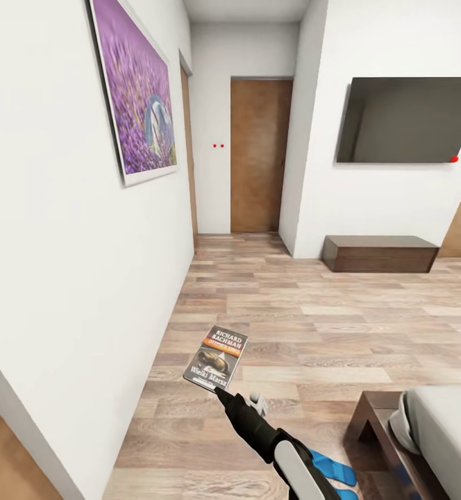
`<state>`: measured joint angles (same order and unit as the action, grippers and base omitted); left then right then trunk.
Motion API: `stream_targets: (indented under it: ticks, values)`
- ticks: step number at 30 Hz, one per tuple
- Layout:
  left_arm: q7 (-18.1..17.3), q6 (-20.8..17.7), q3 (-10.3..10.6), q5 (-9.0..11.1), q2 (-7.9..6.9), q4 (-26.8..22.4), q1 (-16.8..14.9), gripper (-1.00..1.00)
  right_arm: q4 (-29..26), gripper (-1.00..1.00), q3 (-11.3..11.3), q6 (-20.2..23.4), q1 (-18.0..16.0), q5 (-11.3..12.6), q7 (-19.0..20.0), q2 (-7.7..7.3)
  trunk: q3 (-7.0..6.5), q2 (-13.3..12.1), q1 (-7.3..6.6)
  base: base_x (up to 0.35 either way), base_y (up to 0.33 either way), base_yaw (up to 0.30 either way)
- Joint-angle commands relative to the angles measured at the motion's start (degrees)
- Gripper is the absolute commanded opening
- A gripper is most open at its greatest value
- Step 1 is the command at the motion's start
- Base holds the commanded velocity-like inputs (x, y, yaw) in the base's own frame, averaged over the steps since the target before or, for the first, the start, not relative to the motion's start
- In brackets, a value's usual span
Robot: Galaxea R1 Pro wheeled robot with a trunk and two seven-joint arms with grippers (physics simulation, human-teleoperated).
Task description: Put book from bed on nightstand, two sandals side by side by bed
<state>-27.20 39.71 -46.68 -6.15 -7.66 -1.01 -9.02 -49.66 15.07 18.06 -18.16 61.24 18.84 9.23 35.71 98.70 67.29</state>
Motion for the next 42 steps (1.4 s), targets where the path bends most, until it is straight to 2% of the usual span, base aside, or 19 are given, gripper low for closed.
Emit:
stream_targets:
  ticks: [1,27,36,42]
  values:
    - [-0.1,0.2,-0.5,-0.6,-0.01,0.0,0.0,1.00,0.0,-1.00,-0.1,0.3,0.0,0.5,0.0,0.00,0.06,0.0,0.01,0.128,0.000,0.000]
    - [0.0,-0.2,-0.5,-0.7,0.03,0.0,0.0,1.00,0.0,-1.00,-0.3,0.3,0.0,0.5,0.0,0.00,0.06,0.0,0.01,0.153,0.061,0.000]
    - [-0.1,-0.8,-0.4,-0.8,0.61,0.2,0.0,1.00,0.0,-1.00,-0.4,0.3,0.0,0.5,0.0,0.00,0.06,0.0,0.01,0.163,0.105,0.000]
    - [-0.2,-1.3,-0.3,-0.9,1.88,0.2,0.0,1.00,0.0,-1.00,-0.4,0.3,0.0,0.5,0.0,0.00,0.06,0.0,0.01,0.158,0.105,0.000]
